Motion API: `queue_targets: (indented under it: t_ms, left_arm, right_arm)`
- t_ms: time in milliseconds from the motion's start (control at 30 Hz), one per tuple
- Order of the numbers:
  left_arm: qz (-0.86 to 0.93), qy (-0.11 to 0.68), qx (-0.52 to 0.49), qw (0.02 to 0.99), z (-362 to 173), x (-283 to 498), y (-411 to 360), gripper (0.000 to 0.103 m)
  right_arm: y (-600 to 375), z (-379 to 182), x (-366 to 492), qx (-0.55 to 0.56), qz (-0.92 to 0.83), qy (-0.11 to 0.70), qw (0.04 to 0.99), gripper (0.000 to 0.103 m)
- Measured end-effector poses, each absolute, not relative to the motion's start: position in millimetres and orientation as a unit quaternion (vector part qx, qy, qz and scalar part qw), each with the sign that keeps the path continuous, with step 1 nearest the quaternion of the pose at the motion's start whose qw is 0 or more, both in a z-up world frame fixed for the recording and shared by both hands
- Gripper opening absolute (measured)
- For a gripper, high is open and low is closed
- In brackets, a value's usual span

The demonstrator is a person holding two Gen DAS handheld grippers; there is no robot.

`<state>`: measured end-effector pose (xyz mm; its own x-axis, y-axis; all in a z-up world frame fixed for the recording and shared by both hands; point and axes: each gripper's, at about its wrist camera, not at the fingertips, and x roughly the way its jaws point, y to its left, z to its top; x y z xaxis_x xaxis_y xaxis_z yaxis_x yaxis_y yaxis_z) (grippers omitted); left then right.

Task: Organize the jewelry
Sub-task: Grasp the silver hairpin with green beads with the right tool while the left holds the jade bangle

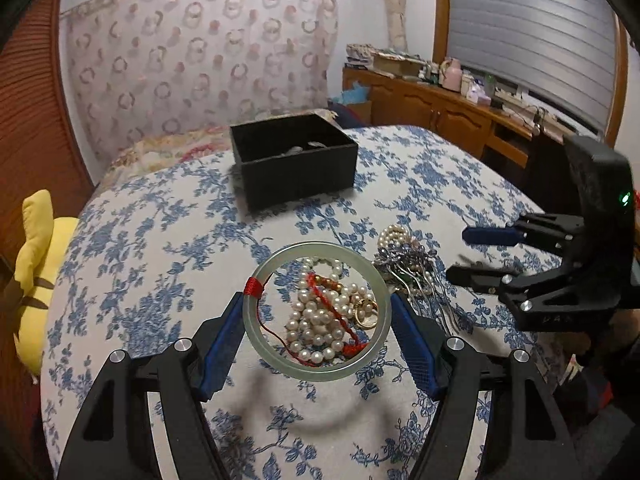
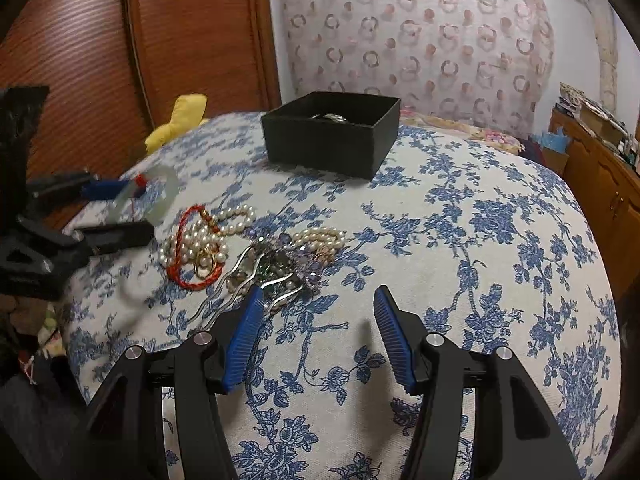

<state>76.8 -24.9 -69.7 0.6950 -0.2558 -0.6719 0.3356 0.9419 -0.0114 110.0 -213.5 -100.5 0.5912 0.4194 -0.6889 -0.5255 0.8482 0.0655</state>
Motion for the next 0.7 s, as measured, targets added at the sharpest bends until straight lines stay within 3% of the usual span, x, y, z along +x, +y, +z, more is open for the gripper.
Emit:
queue_targets:
  t_ms: [133, 367, 700]
  left_arm:
    - [-0.158, 0.349, 0.046, 0.923, -66, 72, -18, 0.069]
    - [-0.154, 0.35, 0.04, 0.923, -66, 71, -13, 0.069]
    - [-0.158, 0.353, 0.038, 0.921, -70, 71, -14, 0.069]
  right_arm:
    - [-203, -99, 115, -0.082, 0.283, 0.373, 0.88, 0.059]
    - [-186, -94, 137, -0.081, 0.303, 0.382, 0.869, 0.047]
    - [-176, -96, 155, -0.11, 0.324, 0.4, 0.85, 0.045]
